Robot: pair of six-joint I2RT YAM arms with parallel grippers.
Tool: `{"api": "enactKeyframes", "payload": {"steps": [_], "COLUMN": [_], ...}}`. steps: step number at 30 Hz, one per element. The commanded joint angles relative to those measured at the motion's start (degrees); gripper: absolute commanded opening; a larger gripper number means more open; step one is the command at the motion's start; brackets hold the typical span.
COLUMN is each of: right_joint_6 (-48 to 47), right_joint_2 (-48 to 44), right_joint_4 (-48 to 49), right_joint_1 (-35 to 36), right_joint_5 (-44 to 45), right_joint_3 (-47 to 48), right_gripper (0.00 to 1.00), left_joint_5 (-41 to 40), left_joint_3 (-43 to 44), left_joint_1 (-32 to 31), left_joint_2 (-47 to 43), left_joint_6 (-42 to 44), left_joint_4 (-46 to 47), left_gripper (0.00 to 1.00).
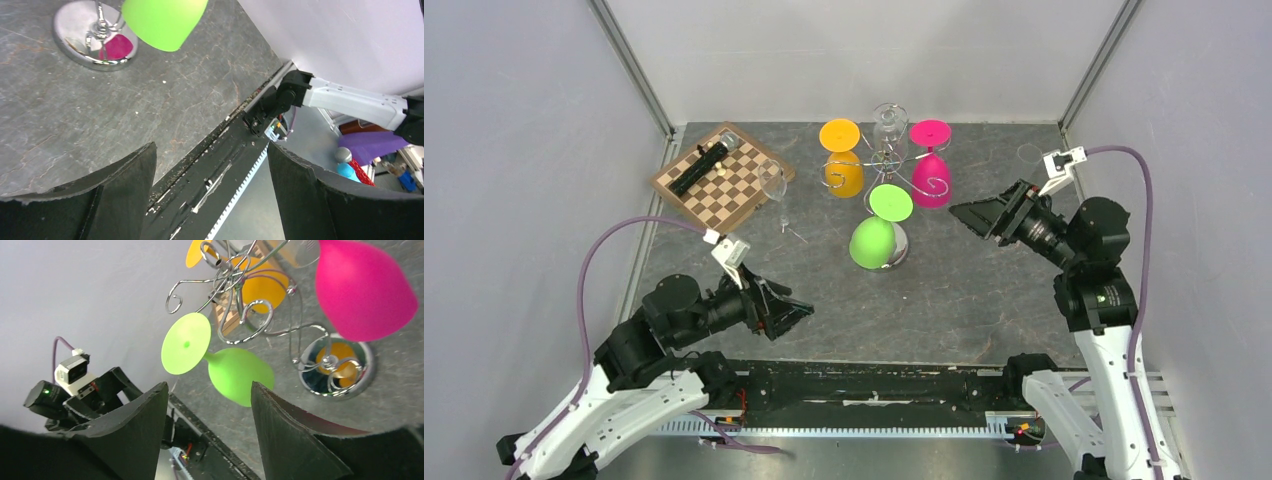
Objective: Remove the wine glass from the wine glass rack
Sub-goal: Place the wine glass at the center of the board, then pick up the wine glass from the wine rack.
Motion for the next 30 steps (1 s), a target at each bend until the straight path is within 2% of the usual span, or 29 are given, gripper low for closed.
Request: {"api": "enactKeyframes", "payload": {"steps": [1, 8, 18, 30], "right_joint_6": [8.79, 15.58, 18.09, 22.42], "right_joint_2": [-2.83, -3.86, -1.1, 0.41], "right_joint_4": [9.33, 16.19, 20.6, 23.67], "right_joint_1": [1.31, 4.38, 16.55, 23.75], "right_joint_5": [-1.29, 1.05, 12.74, 24.6], "right_joint_3": [-3.81, -10.07, -12.75, -14.58], "right_gripper": [0.63, 0.62, 0.61, 0.54], "left_joint_5": [-5.64, -7.24, -7.79, -10.49], "left_joint_3": [2.42, 3.24, 3.18, 3.09], "left_joint_1": [-0.16, -0.14, -0.16, -0.16], "left_joint_2": [-1.33, -2.56, -4.41, -6.09], "left_joint_6": [-1.25, -1.31, -1.51, -0.95], "left_joint_4": [-1.01, -2.25, -4.56, -6.49], "left_gripper": [0.87, 0.87, 0.87, 0.87]}}
